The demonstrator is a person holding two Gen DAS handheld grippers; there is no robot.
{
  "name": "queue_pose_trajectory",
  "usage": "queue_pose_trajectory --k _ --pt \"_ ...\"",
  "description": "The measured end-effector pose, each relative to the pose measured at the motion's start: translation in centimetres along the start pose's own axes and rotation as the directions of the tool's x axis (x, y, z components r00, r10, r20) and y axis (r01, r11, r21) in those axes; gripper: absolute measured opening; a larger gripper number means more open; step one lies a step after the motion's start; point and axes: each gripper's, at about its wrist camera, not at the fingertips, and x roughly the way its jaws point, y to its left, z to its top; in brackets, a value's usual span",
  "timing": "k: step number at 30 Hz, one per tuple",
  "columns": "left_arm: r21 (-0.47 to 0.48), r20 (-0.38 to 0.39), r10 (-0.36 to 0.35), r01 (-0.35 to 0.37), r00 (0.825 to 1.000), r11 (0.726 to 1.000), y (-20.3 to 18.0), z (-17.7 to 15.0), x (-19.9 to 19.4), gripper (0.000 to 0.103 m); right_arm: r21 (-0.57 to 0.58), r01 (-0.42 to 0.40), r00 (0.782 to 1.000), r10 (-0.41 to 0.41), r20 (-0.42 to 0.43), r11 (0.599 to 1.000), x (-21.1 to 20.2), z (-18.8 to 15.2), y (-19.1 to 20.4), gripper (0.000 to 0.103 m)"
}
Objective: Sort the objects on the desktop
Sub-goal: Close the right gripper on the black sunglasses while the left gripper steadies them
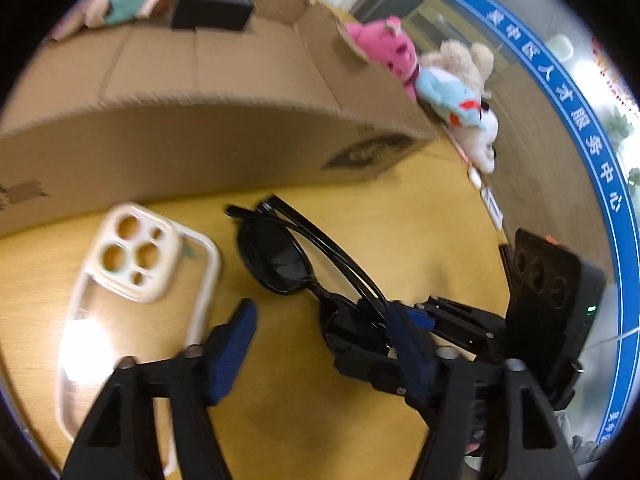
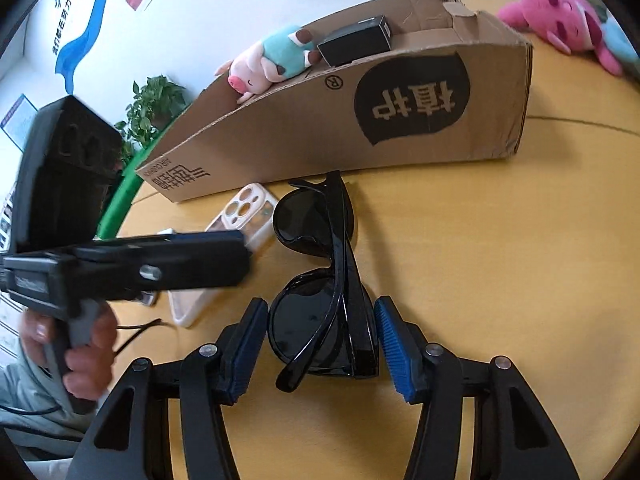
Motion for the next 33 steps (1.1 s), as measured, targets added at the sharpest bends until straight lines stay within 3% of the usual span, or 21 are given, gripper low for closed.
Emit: queue_pose_trajectory --k 5,7,10,21,25,33 --pt "-0.027 -0.042 -0.069 0.068 0.997 0.997 0.2 -0.4 1.3 0.031 0.011 -0.036 0.999 0.036 0.007 0.999 -0.4 -0.7 0.7 0.054" --pt "-0.022 -0.033 -0.062 0.061 0.998 0.998 0.3 -0.4 1.1 0.027 -0.001 -0.026 1.000 0.026 0.003 1.000 -0.3 -0.8 1.1 0.054" --pt "0.008 -0.001 -0.042 0.042 0.999 0.999 0.2 -0.2 0.4 0.012 -0.004 -0.021 1.000 0.021 0.004 1.000 -0.4 -0.8 1.3 0.054" --pt "0.115 0.111 -0.069 0.056 0.991 0.992 -2.5 2.7 -4.1 0.011 -0.106 0.044 0.991 -0.030 0.133 0.993 -4.1 2.0 5.3 0.054" --pt "0.175 0.155 -0.080 0.053 0.985 0.983 -4.3 4.4 -6.5 0.002 -0.181 0.110 0.978 -0.073 0.197 0.977 -5.8 3.5 7.7 0.054" --pt "0.211 0.204 -0.098 0.054 0.974 0.976 -4.6 6.1 -9.0 0.000 -0.213 0.134 0.963 -0.077 0.258 0.968 -7.3 5.5 9.6 0.054"
